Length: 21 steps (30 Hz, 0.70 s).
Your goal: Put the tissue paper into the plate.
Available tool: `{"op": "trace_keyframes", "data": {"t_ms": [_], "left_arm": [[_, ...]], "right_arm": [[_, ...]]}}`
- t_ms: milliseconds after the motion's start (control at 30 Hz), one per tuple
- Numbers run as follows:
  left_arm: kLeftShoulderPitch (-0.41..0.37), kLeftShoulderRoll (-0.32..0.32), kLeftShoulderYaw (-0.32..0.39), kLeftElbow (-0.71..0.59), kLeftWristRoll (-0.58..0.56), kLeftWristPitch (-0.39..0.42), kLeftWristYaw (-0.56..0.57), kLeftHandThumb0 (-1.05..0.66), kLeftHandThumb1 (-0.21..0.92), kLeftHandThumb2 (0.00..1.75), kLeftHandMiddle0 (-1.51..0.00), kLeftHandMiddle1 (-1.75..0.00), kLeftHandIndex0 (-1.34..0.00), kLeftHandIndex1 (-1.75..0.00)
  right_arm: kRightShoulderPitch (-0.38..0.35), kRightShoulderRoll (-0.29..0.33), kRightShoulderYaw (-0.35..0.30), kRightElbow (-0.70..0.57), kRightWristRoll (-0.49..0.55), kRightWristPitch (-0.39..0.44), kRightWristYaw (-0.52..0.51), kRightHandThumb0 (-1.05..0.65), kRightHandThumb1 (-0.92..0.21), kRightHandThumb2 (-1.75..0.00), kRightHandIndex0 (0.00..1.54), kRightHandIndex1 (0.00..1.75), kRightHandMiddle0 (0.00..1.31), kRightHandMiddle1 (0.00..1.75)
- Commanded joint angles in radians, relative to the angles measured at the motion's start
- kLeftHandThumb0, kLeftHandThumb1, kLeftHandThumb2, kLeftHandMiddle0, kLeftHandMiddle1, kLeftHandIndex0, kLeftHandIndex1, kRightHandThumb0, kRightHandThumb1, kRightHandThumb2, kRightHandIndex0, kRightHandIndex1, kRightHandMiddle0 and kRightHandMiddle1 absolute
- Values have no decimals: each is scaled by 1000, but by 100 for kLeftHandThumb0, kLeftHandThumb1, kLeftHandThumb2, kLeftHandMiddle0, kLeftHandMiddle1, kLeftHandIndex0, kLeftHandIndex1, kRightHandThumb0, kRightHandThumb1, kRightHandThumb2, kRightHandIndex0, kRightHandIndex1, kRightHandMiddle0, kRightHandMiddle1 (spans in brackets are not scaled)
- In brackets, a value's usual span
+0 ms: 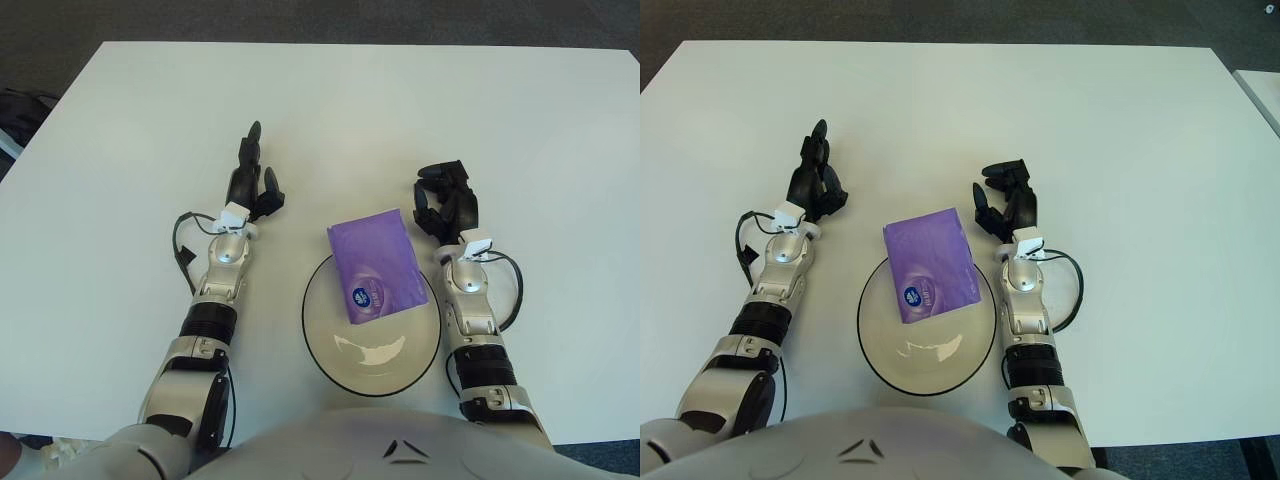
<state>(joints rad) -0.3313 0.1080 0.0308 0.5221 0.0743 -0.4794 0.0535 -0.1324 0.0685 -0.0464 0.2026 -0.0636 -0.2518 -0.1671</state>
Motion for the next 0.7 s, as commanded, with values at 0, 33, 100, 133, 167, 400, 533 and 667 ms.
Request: {"op": "trace_keyframes", "data": {"t_ms": [0,33,100,133,167,400,533,667], "left_arm": [[70,-1,-5,65,20,20,12,-83,92,100,-9,-1,0,-25],[70,-2,-6,67,22,18,14,-83,92,100,-9,-1,0,-25],[71,-2,-6,68,28,14,19,-83,92,100,-9,0,0,-26],[72,-2,-7,68,31,12,22,-83,92,100,-9,0,0,-26],[72,-2,-7,68,32,12,24,-83,92,100,-9,0,0,-26],[83,-3,-14,63,45,6,38,-83,92,100,-8,0,0,-26],[87,-2,-18,60,45,7,37,-82,92,100,-8,0,0,-25],[90,0,-21,57,46,7,36,-82,92,100,-8,0,0,-24]], "right_arm": [[87,2,-7,53,11,87,3,-1,-79,-57,48,149,25,155],[88,3,-7,52,11,87,4,-1,-79,-58,48,149,26,155],[89,2,-7,51,12,87,4,-1,-78,-58,49,149,26,154],[90,2,-8,51,13,87,5,-1,-78,-58,49,149,26,154],[90,2,-8,50,13,87,5,-1,-78,-58,49,149,26,154],[95,3,-7,44,14,84,7,-1,-79,-57,48,148,25,156],[96,3,-5,48,11,67,7,-1,-79,-56,48,148,24,157],[94,4,-3,59,7,36,8,-1,-88,-48,38,148,20,165]]}}
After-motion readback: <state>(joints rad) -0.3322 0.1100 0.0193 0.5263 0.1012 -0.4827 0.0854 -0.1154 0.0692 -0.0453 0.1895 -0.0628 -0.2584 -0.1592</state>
